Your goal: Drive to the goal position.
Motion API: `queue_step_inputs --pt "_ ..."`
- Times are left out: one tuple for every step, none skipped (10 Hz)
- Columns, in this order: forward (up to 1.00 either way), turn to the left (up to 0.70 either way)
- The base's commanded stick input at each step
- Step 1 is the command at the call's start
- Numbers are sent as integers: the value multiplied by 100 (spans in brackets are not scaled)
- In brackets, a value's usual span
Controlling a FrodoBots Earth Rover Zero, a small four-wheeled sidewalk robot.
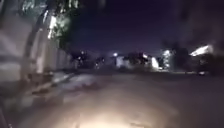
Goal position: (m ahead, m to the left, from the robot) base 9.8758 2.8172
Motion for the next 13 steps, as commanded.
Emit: queue_step_inputs --pt "70 -35" --pt "70 -35" --pt "70 -35" --pt "70 -35" --pt "70 -35" --pt "70 -35" --pt "70 -35" --pt "70 -35" --pt "70 -35" --pt "70 -35" --pt "70 -11" --pt "70 0" --pt "70 0"
